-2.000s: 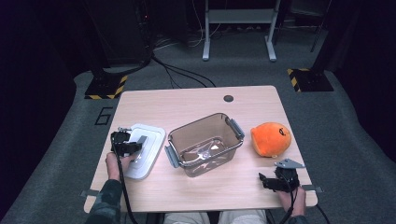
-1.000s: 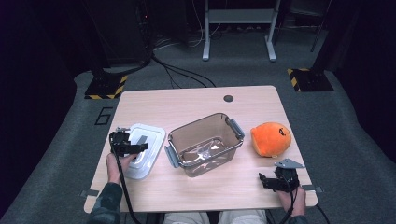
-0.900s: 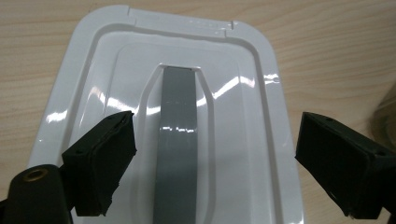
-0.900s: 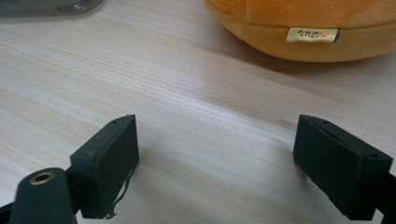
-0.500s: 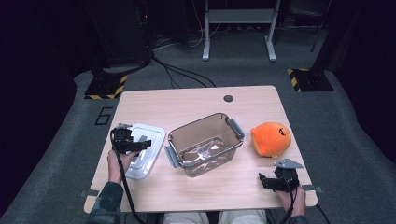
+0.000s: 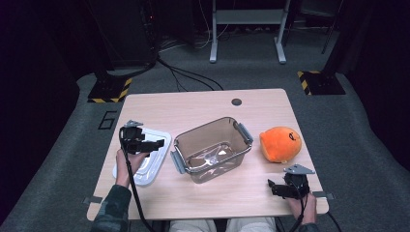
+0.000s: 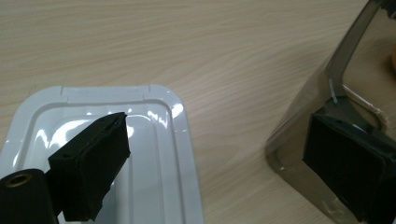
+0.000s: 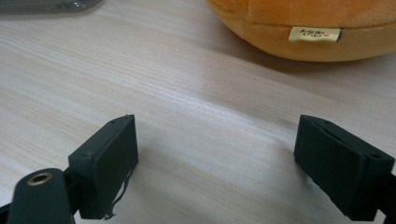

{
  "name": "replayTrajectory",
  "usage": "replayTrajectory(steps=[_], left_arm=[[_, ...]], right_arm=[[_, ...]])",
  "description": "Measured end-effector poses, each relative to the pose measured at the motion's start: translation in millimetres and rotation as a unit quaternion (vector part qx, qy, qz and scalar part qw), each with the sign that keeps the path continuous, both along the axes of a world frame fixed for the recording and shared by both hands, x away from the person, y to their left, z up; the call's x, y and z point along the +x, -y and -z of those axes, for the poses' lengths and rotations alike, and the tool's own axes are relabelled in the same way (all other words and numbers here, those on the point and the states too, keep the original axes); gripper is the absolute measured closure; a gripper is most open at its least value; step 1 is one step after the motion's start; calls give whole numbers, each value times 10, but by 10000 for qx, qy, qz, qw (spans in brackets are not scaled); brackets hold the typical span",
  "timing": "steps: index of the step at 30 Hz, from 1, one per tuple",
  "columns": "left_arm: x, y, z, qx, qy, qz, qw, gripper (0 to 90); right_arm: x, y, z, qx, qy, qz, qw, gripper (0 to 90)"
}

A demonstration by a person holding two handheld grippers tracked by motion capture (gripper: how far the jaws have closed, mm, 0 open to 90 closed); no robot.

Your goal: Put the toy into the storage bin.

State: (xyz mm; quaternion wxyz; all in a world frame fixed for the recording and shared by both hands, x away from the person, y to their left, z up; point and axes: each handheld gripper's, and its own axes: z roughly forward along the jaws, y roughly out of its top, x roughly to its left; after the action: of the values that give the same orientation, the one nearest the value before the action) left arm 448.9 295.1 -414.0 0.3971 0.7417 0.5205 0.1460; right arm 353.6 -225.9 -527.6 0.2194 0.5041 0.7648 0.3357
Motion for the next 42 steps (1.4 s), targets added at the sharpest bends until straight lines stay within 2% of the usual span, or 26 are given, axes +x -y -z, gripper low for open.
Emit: replayTrajectory(steps=[6,10,15,16,21,22,24,27,31,32,33,34,36,37,39,40,42], left_arm=[[6,114,-105,-41,98,192,9998,62],[13,225,-158,-148,170,343,9992,76],[30,350,-161,-163,179,556,9982,201],[39,379,-157,-112,163,676,9975,226],[78,502,-123,-13,131,806,9967,318],[78,502,-123,-13,131,806,9967,388],[95,561,-102,77,110,881,9960,424],[112,607,-72,143,78,921,9956,487],[133,662,-25,207,10,935,9954,553],[133,662,-25,207,10,935,9954,560],[141,688,5,347,-33,976,9946,569],[141,708,24,378,-37,935,9949,583],[141,717,43,368,-50,977,9945,613],[138,734,48,352,-29,922,9951,628],[133,768,50,454,-10,851,9953,661],[133,768,50,454,-10,851,9953,676],[133,774,53,468,-2,793,9958,681]], right_arm=[[-3,-2,0,1,-3,15,10000,126],[-4,-4,0,-2,-5,23,10000,126],[-11,-6,0,-15,-2,63,10000,121],[-14,-9,0,-15,-7,48,10000,120],[-17,-11,-3,9,-23,70,10000,114],[-17,-11,-3,9,-23,70,10000,114],[-5,5,-12,63,-95,157,9998,46],[-7,45,-29,294,-105,297,9991,27],[-16,101,-49,441,-106,423,9981,3],[-15,108,-55,431,-118,445,9980,0],[-13,113,-68,430,-137,482,9978,0],[-9,124,-87,422,-124,506,9978,0],[7,144,-147,432,-92,556,9975,0],[15,152,-189,445,-60,599,9972,1],[47,169,-285,429,11,632,9971,3],[47,169,-285,429,11,632,9971,3],[98,189,-405,354,90,658,9972,4]])
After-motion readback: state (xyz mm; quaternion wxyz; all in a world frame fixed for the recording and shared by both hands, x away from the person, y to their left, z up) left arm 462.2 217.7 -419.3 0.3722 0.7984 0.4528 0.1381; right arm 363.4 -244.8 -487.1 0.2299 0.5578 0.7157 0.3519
